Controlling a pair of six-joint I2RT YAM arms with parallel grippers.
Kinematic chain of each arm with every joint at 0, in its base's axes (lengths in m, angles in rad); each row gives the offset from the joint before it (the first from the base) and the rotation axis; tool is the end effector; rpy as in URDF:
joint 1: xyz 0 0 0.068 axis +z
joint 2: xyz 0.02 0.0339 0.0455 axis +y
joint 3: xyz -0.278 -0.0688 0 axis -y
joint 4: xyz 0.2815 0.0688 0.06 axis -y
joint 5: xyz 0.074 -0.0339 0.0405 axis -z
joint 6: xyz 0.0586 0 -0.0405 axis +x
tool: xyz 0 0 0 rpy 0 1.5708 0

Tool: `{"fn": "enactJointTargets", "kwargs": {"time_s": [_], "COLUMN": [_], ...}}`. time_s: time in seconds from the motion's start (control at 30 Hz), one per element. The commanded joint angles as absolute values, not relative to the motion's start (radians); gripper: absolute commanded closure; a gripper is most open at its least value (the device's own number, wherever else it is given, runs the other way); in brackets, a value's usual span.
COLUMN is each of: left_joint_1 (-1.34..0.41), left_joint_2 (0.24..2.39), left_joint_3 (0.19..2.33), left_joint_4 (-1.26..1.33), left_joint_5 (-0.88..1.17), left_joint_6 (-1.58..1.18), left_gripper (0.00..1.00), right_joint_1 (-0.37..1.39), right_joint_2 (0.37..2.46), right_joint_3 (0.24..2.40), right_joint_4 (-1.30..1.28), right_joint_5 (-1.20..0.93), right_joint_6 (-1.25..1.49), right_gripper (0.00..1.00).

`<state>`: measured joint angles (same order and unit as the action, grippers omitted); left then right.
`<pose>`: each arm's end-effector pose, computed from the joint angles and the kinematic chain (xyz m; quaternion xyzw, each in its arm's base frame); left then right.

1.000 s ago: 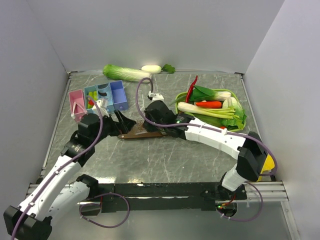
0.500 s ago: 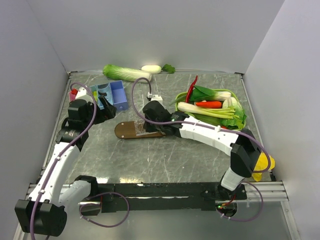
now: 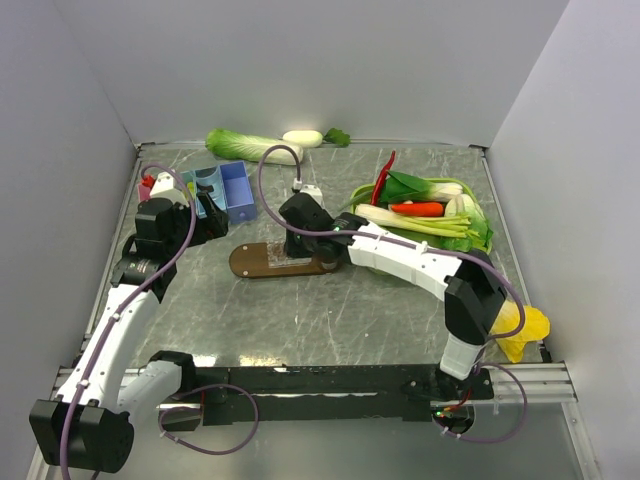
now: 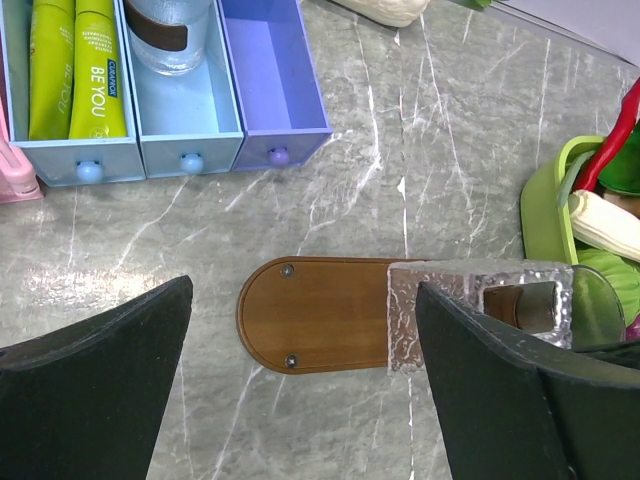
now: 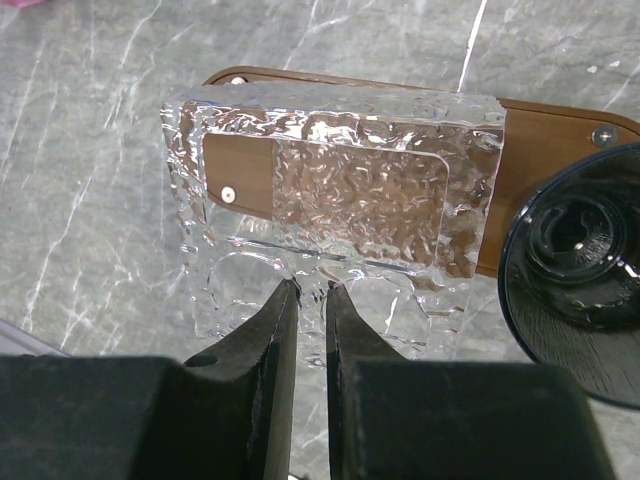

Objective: Prepare toiletry sets of a toothbrush and toothpaste on the tray
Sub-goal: Place the toothpaste holder on the tray.

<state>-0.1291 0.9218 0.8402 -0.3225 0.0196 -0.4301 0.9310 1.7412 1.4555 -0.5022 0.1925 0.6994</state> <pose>0.2570 -0.0345 0.3197 -0.1198 0.8260 -0.1599 0.5271 0.2758 0.3518 0.2725 -0.0699 0.9182 0.2155 0.3251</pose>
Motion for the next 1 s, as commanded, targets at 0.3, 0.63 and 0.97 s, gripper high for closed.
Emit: {"fn": "enactJointTargets", "kwargs": {"time_s": [0.3,0.63,0.97], "left_joint_1": [-0.124,-0.124,-0.124], "left_joint_2": [0.919,0.919,0.92], "left_joint_3": [0.85,0.848,0.847], "left_joint_4": [-0.31,-0.31,-0.31], "left_joint_5": [0.014,0.018,0.025], "left_joint_6": [-0.407,-0.405,-0.405], "left_gripper": [0.03,0.03,0.03], "right_joint_1": [0.914,0.914,0.913], "right_joint_2": [1.81,1.847,1.862], "right_joint_3": [1.552,1.574,1.574], "right_joint_4": [-0.554,-0.558,-0.557], "right_joint_5": [0.216,0.206,0.216], "right_joint_6": [0.738,0.746,0.759], "right_gripper": [1.0,1.0,1.0]}}
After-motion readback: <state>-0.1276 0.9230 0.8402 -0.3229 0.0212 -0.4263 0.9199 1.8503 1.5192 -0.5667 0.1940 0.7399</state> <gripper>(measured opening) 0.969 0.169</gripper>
